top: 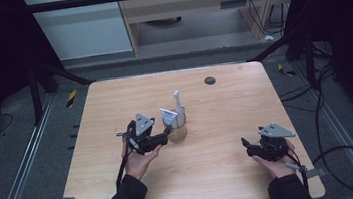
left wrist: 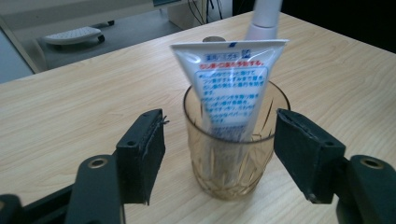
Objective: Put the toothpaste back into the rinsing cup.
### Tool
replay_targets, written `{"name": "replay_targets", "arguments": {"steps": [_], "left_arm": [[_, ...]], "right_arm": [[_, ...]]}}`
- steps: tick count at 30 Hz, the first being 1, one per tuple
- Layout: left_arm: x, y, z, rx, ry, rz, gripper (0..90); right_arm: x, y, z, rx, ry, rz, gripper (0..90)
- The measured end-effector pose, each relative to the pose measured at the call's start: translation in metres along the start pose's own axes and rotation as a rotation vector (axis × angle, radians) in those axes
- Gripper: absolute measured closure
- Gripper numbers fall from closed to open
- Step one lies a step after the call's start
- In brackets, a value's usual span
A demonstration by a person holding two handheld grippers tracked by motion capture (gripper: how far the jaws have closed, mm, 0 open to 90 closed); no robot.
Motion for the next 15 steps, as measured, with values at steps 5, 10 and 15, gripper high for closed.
{"name": "replay_targets", "arguments": {"steps": [5,10,15], "left_arm": [[-0.018,-0.007,-0.02,-0.023,-0.036,-0.021,29.0],[-0.04,-0.015,-0.036,-0.023,-0.07,-0.007,28.7],[-0.059,-0.027,-0.047,0.005,-0.106,-0.034,26.2]], "right_arm": [[-0.002,0.003,-0.002,-0.01,-0.008,0.016,22.3],[-0.004,0.007,-0.003,-0.012,-0.031,0.041,20.2],[-0.006,0.011,-0.004,-0.026,-0.051,0.055,16.9]]}}
Point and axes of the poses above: each handheld gripper's, and its own axes: z roughly forward along the jaws, x roughly out of its top, y roughly to its right, the point moved 2 cm from there along z, roughly forward along the jaws, and after that the axes turned 15 degrees about -x, right-handed, at the moved point
